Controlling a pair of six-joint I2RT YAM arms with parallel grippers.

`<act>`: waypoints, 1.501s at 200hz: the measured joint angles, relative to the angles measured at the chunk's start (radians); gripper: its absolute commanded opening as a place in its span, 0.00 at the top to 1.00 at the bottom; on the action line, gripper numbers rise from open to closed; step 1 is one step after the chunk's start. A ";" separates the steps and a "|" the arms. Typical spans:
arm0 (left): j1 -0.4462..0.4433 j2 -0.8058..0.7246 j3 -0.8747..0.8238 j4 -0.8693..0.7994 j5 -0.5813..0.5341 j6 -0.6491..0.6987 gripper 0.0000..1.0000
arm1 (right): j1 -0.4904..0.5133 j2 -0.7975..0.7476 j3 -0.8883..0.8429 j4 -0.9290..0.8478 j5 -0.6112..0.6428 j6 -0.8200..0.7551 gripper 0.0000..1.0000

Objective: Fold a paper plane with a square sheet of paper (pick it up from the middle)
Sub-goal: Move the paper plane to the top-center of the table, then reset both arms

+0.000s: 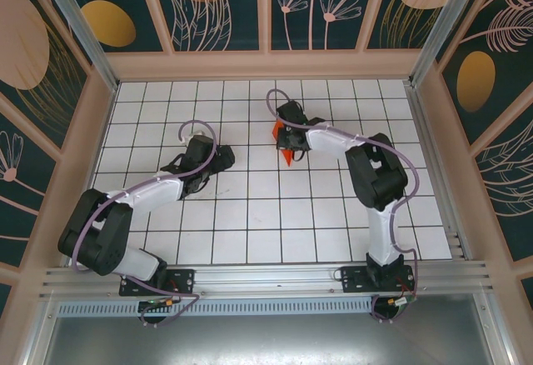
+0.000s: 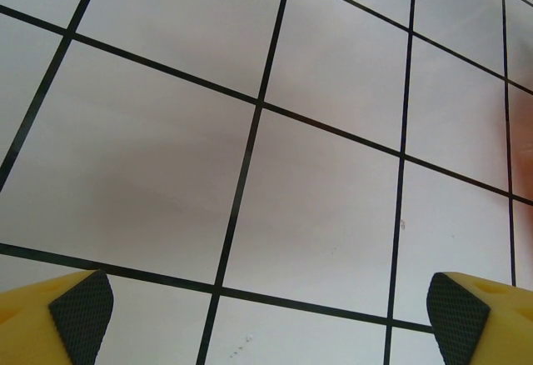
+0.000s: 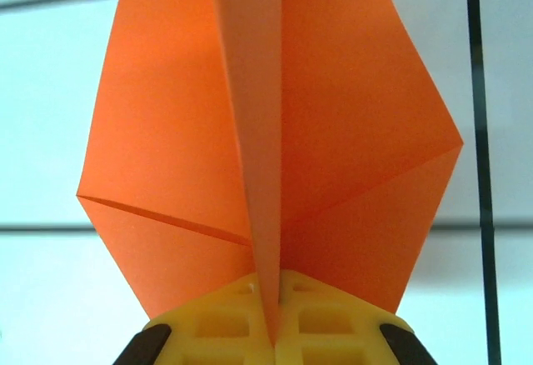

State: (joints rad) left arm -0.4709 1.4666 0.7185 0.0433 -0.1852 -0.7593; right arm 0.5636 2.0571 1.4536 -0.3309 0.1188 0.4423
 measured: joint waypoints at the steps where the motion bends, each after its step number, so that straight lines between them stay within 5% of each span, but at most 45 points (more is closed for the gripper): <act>1: 0.000 0.000 0.000 0.000 0.000 0.000 0.01 | -0.002 0.005 0.006 0.000 0.000 -0.002 0.92; 53: 0.001 0.000 0.000 -0.007 0.001 0.000 0.02 | -0.036 0.136 0.166 -0.037 -0.038 -0.051 0.89; 188: 0.004 0.000 0.017 -0.043 -0.002 0.020 0.01 | -0.061 0.189 0.248 -0.124 -0.044 -0.063 0.72; 253: 0.134 -0.032 0.126 -0.064 -0.094 0.117 0.01 | -0.067 -0.055 0.215 -0.117 -0.039 -0.029 0.36; 300: 0.251 -0.112 0.068 0.027 -0.202 0.237 0.02 | -0.179 -0.443 -0.142 0.122 0.131 -0.017 0.01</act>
State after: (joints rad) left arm -0.2195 1.3544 0.7860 0.0708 -0.3874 -0.5224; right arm 0.3843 1.6138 1.3117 -0.2085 0.2501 0.4255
